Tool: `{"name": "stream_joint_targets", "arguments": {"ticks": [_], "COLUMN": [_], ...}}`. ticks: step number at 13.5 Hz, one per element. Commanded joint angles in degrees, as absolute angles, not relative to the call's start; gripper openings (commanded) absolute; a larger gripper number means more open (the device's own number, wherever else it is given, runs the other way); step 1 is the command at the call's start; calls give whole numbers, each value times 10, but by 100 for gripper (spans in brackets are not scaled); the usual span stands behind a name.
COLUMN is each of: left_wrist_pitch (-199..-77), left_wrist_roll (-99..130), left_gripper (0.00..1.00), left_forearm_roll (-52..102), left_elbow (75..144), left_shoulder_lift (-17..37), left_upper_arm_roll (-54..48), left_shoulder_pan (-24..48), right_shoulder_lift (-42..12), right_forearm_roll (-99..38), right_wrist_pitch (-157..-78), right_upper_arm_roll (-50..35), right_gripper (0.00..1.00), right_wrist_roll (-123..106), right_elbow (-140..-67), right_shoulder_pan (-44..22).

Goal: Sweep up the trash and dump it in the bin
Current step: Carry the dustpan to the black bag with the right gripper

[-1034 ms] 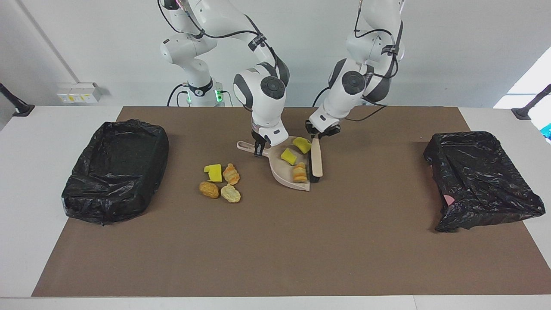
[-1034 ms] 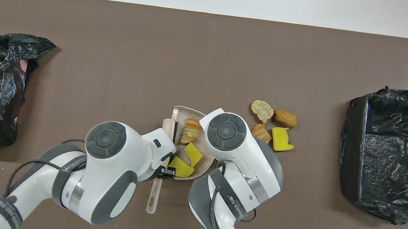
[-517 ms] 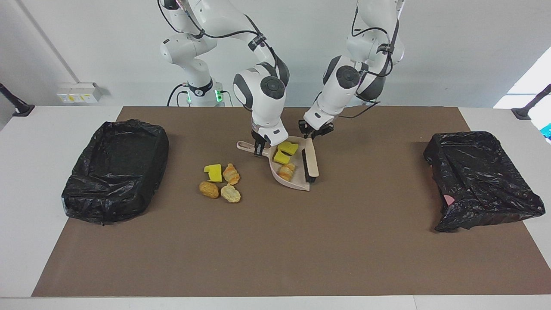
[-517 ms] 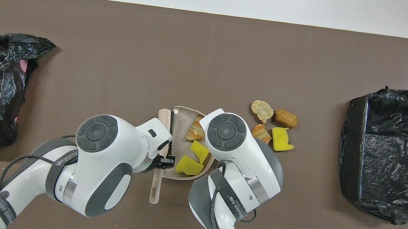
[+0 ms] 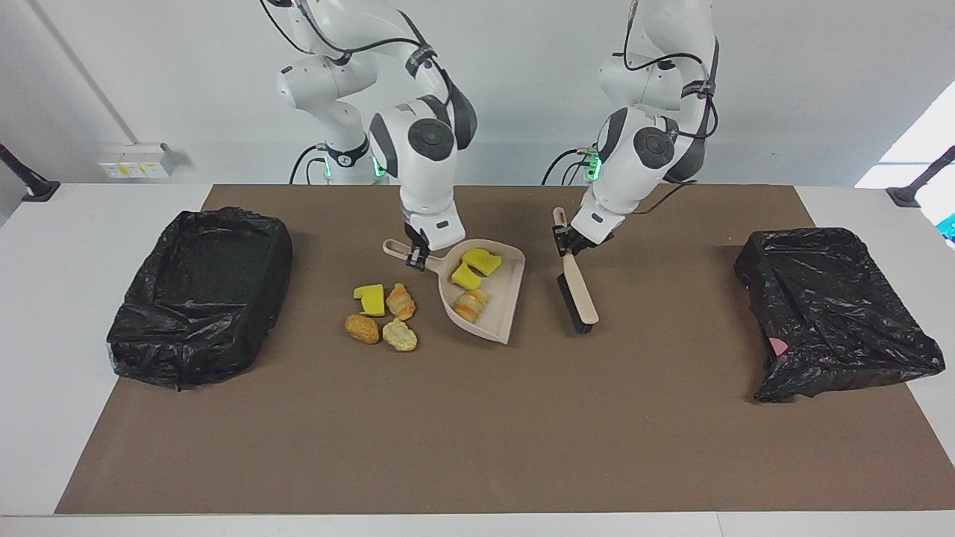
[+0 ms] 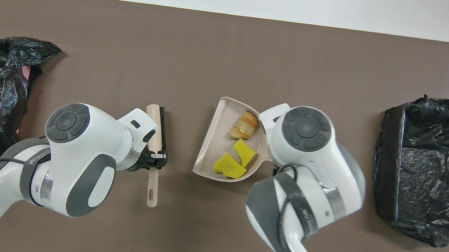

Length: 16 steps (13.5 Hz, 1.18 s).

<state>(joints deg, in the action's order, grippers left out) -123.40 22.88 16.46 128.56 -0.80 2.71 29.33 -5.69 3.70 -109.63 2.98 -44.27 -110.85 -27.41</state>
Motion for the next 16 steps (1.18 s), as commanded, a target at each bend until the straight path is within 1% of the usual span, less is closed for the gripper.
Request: {"name": "stream_joint_targets", "arguments": {"ticks": [1, 3, 5, 6, 8, 10, 12, 15, 16], "left_wrist_pitch": [-1232, -1241, -1263, -1273, -1293, -1316, -1332, -1332, -1332], "left_wrist_roll": [283, 323, 391, 418, 451, 485, 518, 529, 529], "left_gripper": [0, 0, 0, 0, 0, 0, 0, 0, 0], "left_forearm_roll": [129, 127, 117, 114, 114, 106, 90, 89, 89], "left_elbow": [1306, 1336, 1371, 1385, 1416, 1440, 1453, 1455, 1453], "left_shoulder_lift": [-30, -53, -80, -94, -117, -121, -120, -118, -114], "left_upper_arm_roll": [20, 20, 19, 19, 13, -10, -31, -34, -34], "left_shoulder_pan": [311, 360, 415, 442, 481, 504, 507, 507, 505], "right_shoulder_lift": [30, 68, 80, 79, 78, 78, 77, 62, 57], "right_forearm_roll": [8, 8, 14, 17, 52, 104, 192, 276, 303], "right_wrist_pitch": [-1039, -984, -928, -917, -925, -958, -1019, -1091, -1123], "right_upper_arm_roll": [28, 33, 33, 33, 33, 33, 33, 33, 33], "right_gripper": [0, 0, 0, 0, 0, 0, 0, 0, 0], "right_wrist_roll": [-453, -454, -492, -525, -602, -656, -794, -886, -902], "right_elbow": [-1110, -1095, -1072, -1068, -1070, -1074, -1079, -1085, -1101], "right_shoulder_pan": [-211, -153, -85, -44, 22, 83, 125, 170, 179]}}
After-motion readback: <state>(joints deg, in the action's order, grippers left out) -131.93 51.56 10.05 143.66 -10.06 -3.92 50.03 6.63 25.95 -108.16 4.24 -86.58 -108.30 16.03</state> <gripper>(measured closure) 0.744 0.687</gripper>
